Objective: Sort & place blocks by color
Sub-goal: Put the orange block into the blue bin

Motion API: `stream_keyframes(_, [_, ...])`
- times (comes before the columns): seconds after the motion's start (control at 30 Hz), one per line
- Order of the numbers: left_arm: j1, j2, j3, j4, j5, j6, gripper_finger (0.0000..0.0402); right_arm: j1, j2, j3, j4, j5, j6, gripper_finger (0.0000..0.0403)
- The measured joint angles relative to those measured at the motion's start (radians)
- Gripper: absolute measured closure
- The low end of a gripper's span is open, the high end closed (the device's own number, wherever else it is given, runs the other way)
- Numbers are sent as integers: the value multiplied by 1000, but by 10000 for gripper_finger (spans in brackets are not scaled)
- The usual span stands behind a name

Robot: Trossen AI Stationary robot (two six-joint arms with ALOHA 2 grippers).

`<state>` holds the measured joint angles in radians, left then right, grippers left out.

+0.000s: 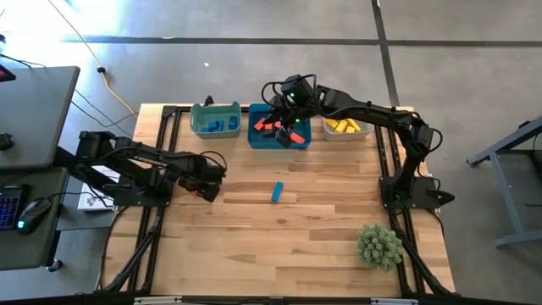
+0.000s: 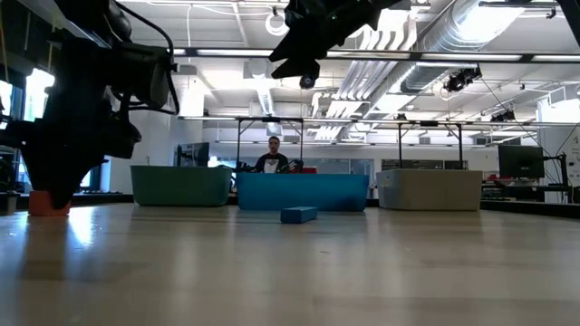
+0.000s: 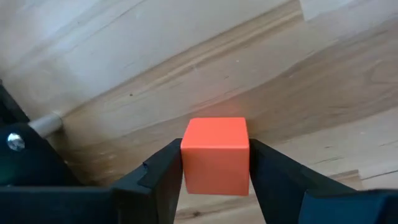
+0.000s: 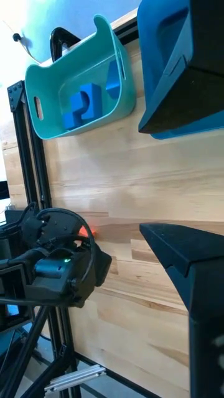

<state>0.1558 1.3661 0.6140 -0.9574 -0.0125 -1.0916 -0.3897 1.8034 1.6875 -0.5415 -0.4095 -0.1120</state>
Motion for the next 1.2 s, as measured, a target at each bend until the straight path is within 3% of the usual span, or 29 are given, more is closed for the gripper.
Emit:
stream_keyframes(0.23, [1, 6, 4, 24, 1, 104, 294, 0, 0, 0, 1, 0, 0, 166])
stream_keyframes(0.47, [37, -51, 29, 115, 1, 178, 294, -8, 0, 0, 15, 25, -1, 166])
stream_keyframes(0.7, [151, -132, 55, 468, 8, 277, 294, -50, 0, 0, 86, 26, -14, 166])
stream_keyframes(0.87, [281, -144, 55, 742, 81, 358, 294, -89, 0, 0, 104, 26, -27, 166])
stream_keyframes(1.2, [489, -93, 56, 1057, 166, 458, 294, -154, 0, 0, 104, 26, -27, 166])
